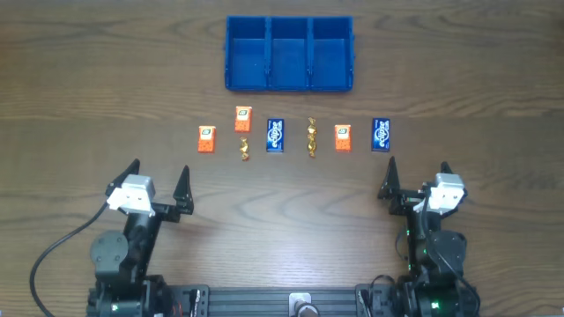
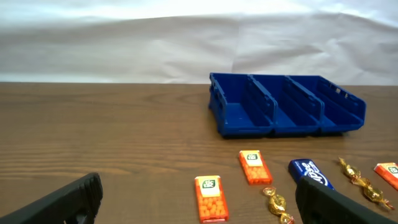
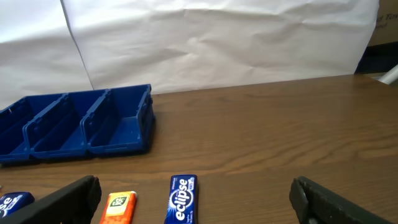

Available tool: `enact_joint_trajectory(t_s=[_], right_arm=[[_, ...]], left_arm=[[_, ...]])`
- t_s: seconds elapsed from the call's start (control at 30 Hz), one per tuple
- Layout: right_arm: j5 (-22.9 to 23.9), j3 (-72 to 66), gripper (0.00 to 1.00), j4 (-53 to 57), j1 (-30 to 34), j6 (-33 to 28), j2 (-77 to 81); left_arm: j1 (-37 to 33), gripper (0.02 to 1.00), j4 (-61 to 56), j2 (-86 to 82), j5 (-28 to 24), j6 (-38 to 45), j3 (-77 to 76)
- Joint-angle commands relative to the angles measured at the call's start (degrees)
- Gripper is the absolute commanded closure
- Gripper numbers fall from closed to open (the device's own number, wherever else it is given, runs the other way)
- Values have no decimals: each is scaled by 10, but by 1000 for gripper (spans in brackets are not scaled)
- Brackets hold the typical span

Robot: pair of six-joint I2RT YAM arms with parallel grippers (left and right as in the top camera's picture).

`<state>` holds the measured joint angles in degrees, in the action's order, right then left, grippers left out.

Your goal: Sort Candies Into Trays

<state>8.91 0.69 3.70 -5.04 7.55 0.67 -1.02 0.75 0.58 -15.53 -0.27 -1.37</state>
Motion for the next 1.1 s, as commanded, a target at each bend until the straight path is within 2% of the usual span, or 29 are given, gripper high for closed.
enact_joint_trajectory(t_s=[0.03,0.1,0.27,0.5,0.7,0.9,1.1], right_arm=[[0,-2,3,2,3,-6,-4],[0,-2,3,2,3,-6,-4],[0,-2,3,2,3,-6,-4],[0,-2,3,2,3,-6,-4],[0,-2,3,2,3,-6,-4],[0,-2,3,2,3,-5,-4],[0,-2,3,2,3,-6,-4]], left_arm=[[-1,20,29,41,83,-80,-35],[-1,20,38,97,106,-90,-80],[11,20,92,288,73,-91,-263],[50,20,334,533,71,-88,-544],[91,20,445,715,105,-87,-652],[139,23,442,864,130,-78,-664],[146,20,402,994,132,-59,-664]])
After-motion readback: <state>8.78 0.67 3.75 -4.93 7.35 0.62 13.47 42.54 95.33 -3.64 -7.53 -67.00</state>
